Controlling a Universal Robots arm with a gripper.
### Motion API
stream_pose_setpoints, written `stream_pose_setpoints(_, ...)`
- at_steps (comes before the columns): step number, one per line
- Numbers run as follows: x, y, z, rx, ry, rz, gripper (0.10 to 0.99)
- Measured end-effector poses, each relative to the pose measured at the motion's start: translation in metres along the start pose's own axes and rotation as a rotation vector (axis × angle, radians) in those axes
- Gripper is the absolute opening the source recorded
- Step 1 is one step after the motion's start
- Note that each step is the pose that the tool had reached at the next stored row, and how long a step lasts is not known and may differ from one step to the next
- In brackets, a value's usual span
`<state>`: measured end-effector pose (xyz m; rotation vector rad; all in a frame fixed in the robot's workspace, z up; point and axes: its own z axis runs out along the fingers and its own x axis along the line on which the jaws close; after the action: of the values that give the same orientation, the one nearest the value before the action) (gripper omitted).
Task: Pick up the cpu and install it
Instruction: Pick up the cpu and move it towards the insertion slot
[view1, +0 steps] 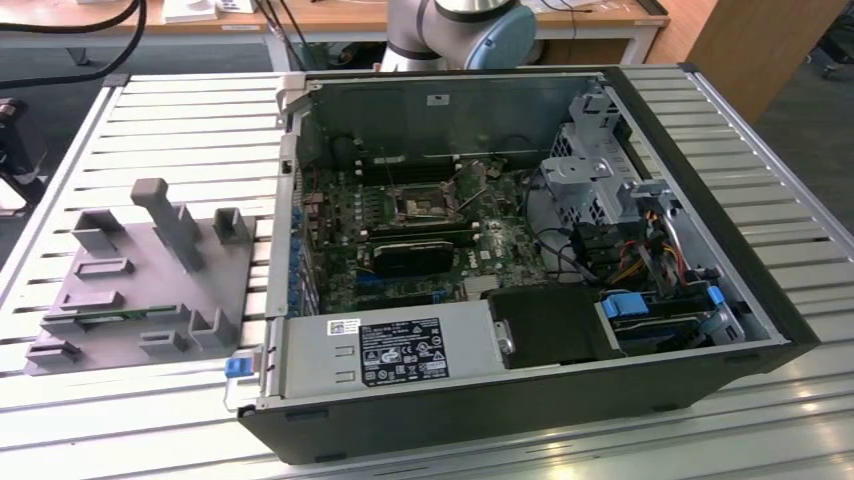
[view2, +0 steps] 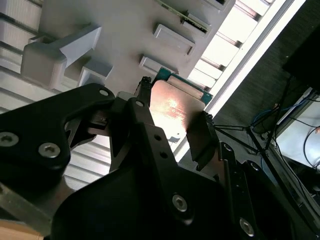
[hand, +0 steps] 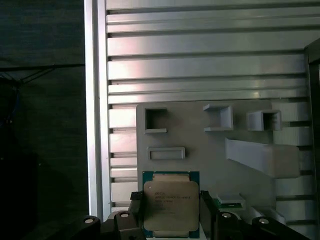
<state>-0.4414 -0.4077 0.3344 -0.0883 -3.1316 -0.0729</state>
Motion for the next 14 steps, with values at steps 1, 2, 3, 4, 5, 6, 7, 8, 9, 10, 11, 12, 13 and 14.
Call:
stream_pose_setpoints(1, 0.0, 0.0001, -0.002, 0.0, 0.0001, 0.0, 0.537)
stream_pose_setpoints(2, 0.0, 0.0002, -0.004, 0.0, 0.0001, 0.0, 0.537)
stream_pose_setpoints(3, 0.0001, 0.0003, -0.0057, 0.0, 0.0001, 0.0, 0.537)
stream_pose_setpoints(4, 0.0001, 0.0004, -0.0074, 0.0, 0.0001, 0.0, 0.537)
stream_pose_setpoints(5, 0.0001, 0.0006, -0.0094, 0.0, 0.0001, 0.0, 0.537)
stream_pose_setpoints(6, 0.0001, 0.0007, -0.0113, 0.0, 0.0001, 0.0, 0.537)
stream_pose_setpoints(7, 0.0001, 0.0008, -0.0133, 0.0, 0.0, 0.0, 0.537)
stream_pose_setpoints(8, 0.0001, 0.001, -0.0157, 0.0, 0.0, 0.0, 0.537)
stream_pose_setpoints(9, 0.0002, 0.0012, -0.0181, 0.0, 0.0, 0.0, 0.537)
stream_pose_setpoints(10, 0.0002, 0.0013, -0.0205, 0.0, 0.0001, 0.0, 0.537)
stream_pose_setpoints(11, 0.0002, 0.0014, -0.0232, 0.0, 0.0002, 0.0, 0.537)
stream_pose_setpoints(12, 0.0003, 0.0016, -0.0262, 0.0, 0.0, 0.0, 0.537)
stream_pose_setpoints(13, 0.0003, 0.0018, -0.0291, 0.0, 0.0001, 0.0, 0.537)
stream_pose_setpoints(14, 0.0003, 0.0021, -0.0317, 0.0, 0.0001, 0.0, 0.537)
